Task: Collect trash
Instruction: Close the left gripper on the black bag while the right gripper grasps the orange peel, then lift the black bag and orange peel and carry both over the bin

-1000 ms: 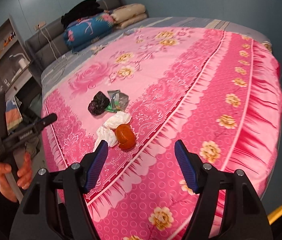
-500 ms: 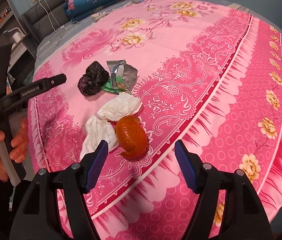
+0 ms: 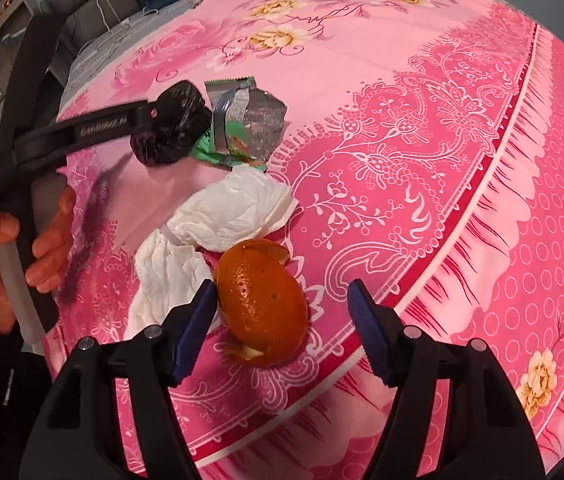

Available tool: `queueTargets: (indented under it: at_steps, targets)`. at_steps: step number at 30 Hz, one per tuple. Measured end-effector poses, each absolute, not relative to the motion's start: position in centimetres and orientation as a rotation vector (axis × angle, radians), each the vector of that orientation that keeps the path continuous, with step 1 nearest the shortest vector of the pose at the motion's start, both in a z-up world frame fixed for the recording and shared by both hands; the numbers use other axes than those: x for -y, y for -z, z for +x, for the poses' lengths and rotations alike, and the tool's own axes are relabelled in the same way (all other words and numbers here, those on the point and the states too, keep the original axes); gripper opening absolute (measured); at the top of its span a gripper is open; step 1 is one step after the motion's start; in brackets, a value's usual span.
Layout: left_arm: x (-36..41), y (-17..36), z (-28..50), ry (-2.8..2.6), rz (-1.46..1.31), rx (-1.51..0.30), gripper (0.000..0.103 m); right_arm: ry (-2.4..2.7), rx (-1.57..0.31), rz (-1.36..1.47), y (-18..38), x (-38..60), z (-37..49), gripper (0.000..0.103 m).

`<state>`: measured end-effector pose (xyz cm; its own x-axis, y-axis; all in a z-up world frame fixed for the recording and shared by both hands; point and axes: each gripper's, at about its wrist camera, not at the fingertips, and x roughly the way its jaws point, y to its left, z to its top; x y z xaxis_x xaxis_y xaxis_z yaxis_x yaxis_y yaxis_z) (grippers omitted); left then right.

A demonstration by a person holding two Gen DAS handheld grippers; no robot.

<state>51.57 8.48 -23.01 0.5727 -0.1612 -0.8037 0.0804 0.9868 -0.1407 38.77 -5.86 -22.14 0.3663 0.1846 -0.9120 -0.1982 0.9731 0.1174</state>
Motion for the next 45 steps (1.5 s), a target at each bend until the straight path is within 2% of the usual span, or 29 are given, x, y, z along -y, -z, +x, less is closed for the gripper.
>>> queueTargets:
  at_steps: [1, 4, 8, 11, 19, 27, 45]
  targets:
    - [-8.3, 23.2, 51.7, 0.157, -0.088, -0.951, 0.063, -0.250, -1.169, -0.026, 22.4, 5.6, 38.9, 0.061]
    - [-7.6, 23.3, 51.8, 0.203, -0.074, -0.938, 0.041, -0.260, -1.153, -0.055, 22.5, 4.8, 39.0, 0.043]
    - [-7.5, 22.9, 51.1, 0.228, -0.074, -0.900, 0.025, -0.270, -1.150, -0.066, 22.4, 4.2, 39.0, 0.033]
    - [-8.0, 22.5, 50.2, 0.242, -0.070, -0.885, 0.020, -0.276, -1.136, -0.069, 21.7, 4.0, 38.6, 0.030]
    - [-9.7, 19.0, 45.4, 0.249, -0.088, -0.838, 0.020, -0.313, -1.105, -0.009, 18.4, 4.4, 36.1, 0.029]
    - [-9.1, 14.8, 37.1, 0.297, -0.114, -0.781, 0.020, -0.317, -1.077, 0.048, 14.7, 6.9, 31.0, 0.029]
    - [1.5, 4.9, 21.7, 0.554, -0.026, -0.634, 0.020, -0.094, -0.895, 0.254, 6.4, 20.4, 17.5, 0.029]
